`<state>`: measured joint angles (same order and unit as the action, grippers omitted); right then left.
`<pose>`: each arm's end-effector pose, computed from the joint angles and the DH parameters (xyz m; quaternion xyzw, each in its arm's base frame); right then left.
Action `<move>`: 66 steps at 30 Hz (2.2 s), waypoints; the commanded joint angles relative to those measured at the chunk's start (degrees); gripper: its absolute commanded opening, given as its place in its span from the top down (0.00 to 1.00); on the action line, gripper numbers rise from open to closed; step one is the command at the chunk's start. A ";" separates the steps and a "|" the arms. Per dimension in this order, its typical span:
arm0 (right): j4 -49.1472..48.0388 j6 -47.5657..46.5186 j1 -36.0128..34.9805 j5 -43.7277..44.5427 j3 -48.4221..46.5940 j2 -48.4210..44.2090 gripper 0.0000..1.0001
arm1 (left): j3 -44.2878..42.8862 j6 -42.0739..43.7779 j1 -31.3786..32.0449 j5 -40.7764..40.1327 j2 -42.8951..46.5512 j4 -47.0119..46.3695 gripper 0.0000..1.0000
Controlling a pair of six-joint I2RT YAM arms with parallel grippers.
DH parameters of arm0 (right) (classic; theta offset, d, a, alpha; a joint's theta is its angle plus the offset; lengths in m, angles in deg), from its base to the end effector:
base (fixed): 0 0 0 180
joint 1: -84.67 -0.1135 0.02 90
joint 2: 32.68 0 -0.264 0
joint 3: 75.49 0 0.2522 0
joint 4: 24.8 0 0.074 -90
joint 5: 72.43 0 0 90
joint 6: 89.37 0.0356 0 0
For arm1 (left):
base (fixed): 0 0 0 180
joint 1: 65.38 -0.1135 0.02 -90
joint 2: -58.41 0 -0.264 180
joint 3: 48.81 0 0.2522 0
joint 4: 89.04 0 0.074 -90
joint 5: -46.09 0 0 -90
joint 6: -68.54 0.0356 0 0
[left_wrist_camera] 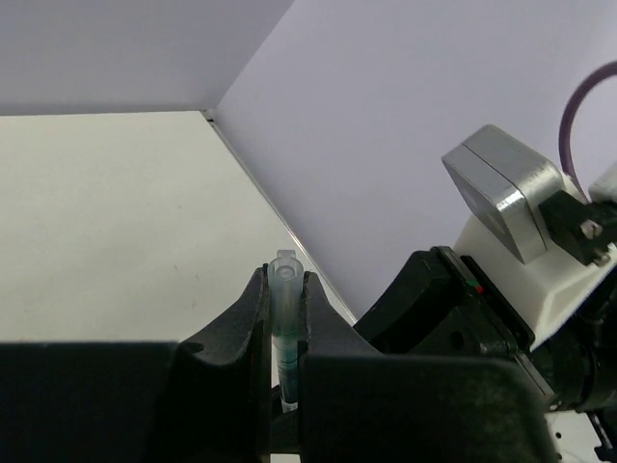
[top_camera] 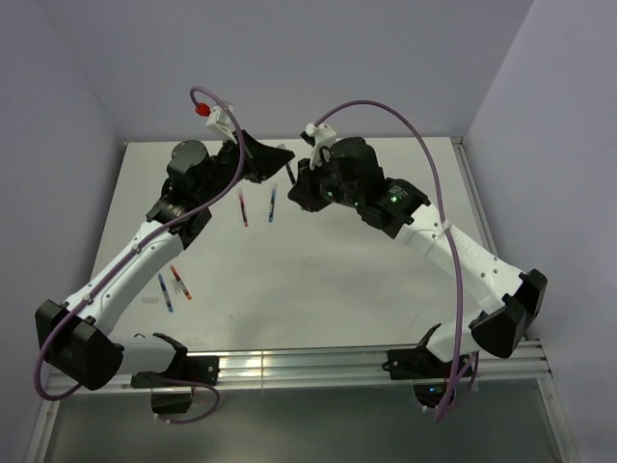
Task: Insert the pens into the pen caps
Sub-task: Press the pen cap onto the pen, then place the pen at the center of the board.
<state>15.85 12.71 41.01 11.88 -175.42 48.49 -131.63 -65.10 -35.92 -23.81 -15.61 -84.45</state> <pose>0.2289 0.2233 0.4147 -0.2519 0.7887 0.2978 0.4752 0.2584 -0.1600 0.4138 0.0441 0.6809 -0.5250 0.5088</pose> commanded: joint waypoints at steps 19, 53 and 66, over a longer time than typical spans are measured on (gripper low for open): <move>-32.59 14.11 17.46 -26.99 3.73 -4.53 1.00 | 14.46 -10.84 -2.21 43.09 -0.07 -23.59 1.00; -14.68 7.44 18.52 -15.67 9.26 -9.80 0.47 | -10.03 3.37 -12.58 -4.33 -12.98 21.27 1.00; -12.13 5.77 17.47 -10.13 10.15 -10.24 0.47 | -37.00 13.22 -12.93 -23.34 -44.71 43.00 1.00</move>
<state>4.22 19.94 59.35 -0.47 -165.61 39.94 -162.23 -55.51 -48.80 -41.10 -58.23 -47.44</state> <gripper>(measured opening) 0.533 0.112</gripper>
